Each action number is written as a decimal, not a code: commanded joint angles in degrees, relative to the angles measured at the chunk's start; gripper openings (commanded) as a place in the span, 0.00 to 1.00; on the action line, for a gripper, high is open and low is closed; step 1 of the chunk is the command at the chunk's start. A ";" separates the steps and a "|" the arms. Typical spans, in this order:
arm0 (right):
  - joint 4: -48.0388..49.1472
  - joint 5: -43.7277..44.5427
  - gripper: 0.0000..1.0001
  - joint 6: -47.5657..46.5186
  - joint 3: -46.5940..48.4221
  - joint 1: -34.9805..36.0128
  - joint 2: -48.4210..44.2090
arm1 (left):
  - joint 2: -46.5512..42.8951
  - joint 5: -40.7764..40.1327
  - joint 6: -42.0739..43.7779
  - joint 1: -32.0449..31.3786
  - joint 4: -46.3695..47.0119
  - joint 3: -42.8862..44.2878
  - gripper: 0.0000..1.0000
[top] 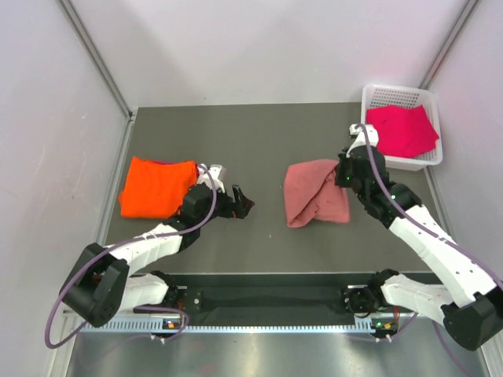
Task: Fold and stack the t-shirts
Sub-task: Flatten the tshirt out
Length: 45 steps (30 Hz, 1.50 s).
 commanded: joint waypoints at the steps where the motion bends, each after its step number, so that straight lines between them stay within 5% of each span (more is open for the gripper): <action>1: -6.62 -1.77 0.00 -3.43 6.38 0.76 -1.74 | 0.97 0.40 3.12 -3.18 1.18 3.07 0.96; 10: -9.70 -13.88 0.00 -3.17 14.02 1.63 -0.69 | 0.27 -4.67 5.23 -5.73 -0.04 3.77 0.95; 20: -16.47 -24.41 0.00 -2.72 37.05 17.11 2.57 | -14.84 -24.11 3.03 -5.73 -3.21 -2.55 0.94; 23: -13.58 -24.90 0.00 -3.08 37.24 17.19 0.90 | -18.45 -24.73 3.21 -5.73 -2.86 -3.96 0.94; 26: -12.96 -14.14 0.00 -3.78 35.05 15.71 1.50 | -19.77 -24.56 3.30 -5.73 -2.68 -4.31 0.94; 30: -11.91 -19.06 0.00 -0.72 28.91 2.02 6.77 | -18.46 -25.08 3.21 -5.73 -3.39 -3.44 0.95; 32: -10.94 -26.16 0.15 0.00 24.24 -5.18 10.97 | -17.23 -25.35 3.21 -5.73 -4.17 -2.74 0.95; 33: -10.59 -27.77 0.34 -0.44 23.10 -6.26 12.31 | -15.66 -25.44 3.12 -5.73 -4.70 -2.30 0.96; 34: -10.50 -28.74 0.70 -0.79 21.00 -6.62 13.45 | -14.77 -25.44 3.03 -5.73 -5.40 -1.08 0.96; 35: -9.80 -29.28 0.76 -1.14 19.76 -6.62 14.51 | -13.02 -25.35 3.03 -5.73 -5.93 -0.72 0.96; 45: -4.26 -28.14 0.69 -1.41 -0.89 -6.53 5.39 | -7.82 -17.79 4.09 -5.91 -5.06 2.01 0.95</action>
